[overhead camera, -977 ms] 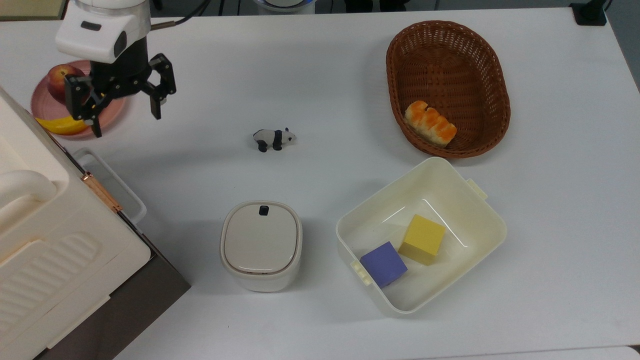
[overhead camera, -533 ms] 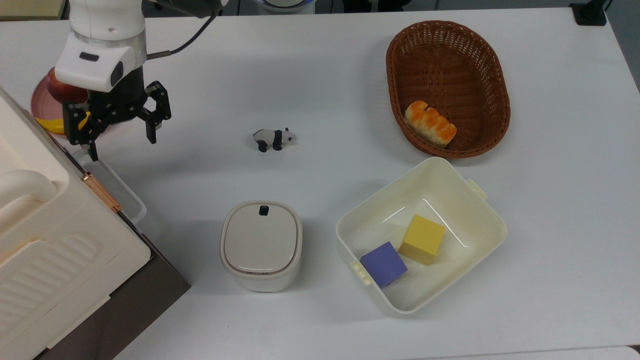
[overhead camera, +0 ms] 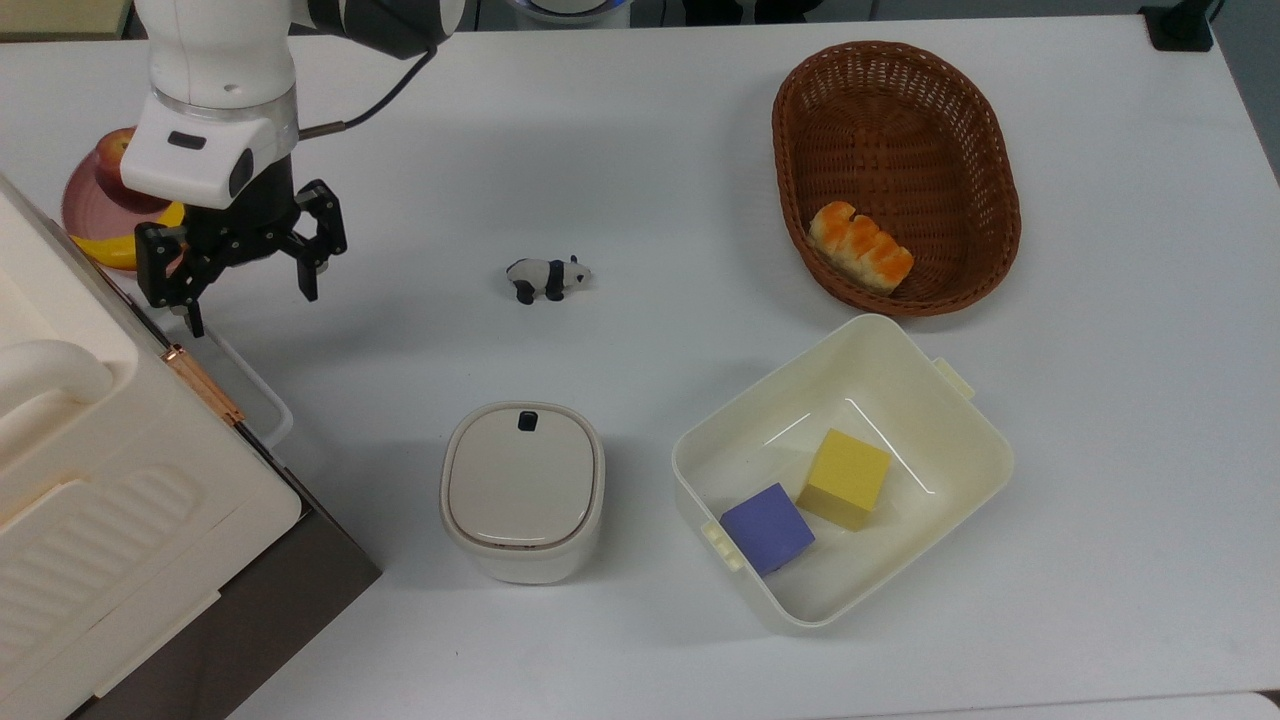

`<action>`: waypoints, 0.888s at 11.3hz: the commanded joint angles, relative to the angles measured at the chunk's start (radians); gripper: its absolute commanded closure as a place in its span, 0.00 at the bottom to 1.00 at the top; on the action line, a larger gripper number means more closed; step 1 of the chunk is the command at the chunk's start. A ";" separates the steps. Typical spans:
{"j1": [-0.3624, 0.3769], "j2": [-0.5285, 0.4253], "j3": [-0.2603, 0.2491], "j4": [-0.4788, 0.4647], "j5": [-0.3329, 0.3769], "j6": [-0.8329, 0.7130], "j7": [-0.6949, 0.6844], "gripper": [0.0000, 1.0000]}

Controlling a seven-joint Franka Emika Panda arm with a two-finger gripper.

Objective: Slide open the drawer
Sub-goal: 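Lower the open gripper to the drawer front handle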

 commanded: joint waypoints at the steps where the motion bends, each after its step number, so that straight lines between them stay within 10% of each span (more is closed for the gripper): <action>1: -0.004 0.013 0.000 0.004 -0.013 0.077 -0.007 0.00; 10: -0.010 0.030 0.005 0.001 -0.015 0.077 -0.008 0.00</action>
